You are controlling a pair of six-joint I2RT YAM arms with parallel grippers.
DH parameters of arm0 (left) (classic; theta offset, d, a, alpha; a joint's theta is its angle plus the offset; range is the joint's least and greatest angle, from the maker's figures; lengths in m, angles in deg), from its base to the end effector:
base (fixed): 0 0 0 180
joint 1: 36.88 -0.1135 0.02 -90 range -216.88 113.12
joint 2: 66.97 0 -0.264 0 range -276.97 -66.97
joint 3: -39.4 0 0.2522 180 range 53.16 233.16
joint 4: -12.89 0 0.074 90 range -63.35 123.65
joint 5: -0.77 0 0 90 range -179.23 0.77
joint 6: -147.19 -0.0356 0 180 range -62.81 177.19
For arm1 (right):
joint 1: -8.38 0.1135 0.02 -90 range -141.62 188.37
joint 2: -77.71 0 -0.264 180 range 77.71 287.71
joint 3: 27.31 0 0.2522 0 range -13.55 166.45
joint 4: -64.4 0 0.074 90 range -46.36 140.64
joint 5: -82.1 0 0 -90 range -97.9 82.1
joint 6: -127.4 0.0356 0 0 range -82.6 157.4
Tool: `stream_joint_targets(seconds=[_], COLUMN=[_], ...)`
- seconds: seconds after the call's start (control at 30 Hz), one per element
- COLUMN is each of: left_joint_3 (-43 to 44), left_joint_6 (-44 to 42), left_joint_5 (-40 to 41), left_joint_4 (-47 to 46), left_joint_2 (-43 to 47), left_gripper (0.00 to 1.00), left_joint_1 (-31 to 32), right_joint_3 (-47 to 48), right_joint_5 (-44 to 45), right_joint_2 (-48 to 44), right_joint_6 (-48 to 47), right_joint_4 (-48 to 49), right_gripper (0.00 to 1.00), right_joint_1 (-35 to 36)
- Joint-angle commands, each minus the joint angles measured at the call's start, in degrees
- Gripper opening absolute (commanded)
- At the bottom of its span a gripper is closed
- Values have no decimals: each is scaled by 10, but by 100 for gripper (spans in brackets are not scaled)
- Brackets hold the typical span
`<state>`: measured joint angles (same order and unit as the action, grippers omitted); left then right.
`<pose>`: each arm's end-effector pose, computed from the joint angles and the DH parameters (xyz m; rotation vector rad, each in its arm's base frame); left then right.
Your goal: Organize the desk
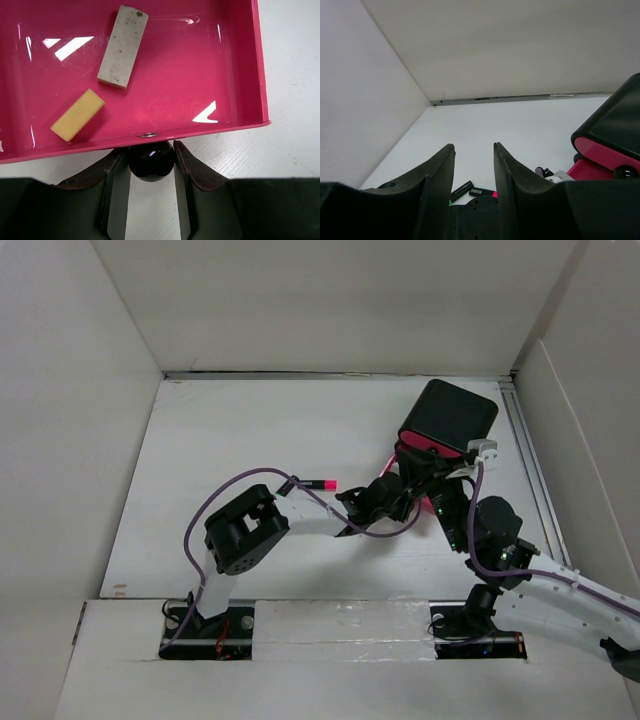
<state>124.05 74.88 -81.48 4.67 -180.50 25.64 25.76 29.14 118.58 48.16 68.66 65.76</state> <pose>0.2112 -0.3957 0.1952 0.6797 1.8949 -0.7918 0.1071 0.1275 0.3686 0.0199 1.3666 0.5889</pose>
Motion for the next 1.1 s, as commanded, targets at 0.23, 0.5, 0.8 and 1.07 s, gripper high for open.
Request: stream_joint_targets(seconds=[0.23,0.5,0.8,1.07], left_joint_3=[87,158,260,325], left_joint_6=[-20,-7,31,36], left_joint_5=[8,-1,-37,-34], left_joint_4=[-38,-17,1,8], left_joint_2=[-5,-49,-124,-165], left_gripper=[10,10,16,21], left_joint_1=[-7,-26,-66,-66], right_joint_3=[21,18,16,16], right_joint_5=[7,8,0,6], right_joint_2=[-16,-18,-35,-29], right_joint_6=[2,0,6,6], right_joint_4=[16,20,16,18], right_gripper=[42,42,25,18], right_joint_1=[-1,-1,-1,-1])
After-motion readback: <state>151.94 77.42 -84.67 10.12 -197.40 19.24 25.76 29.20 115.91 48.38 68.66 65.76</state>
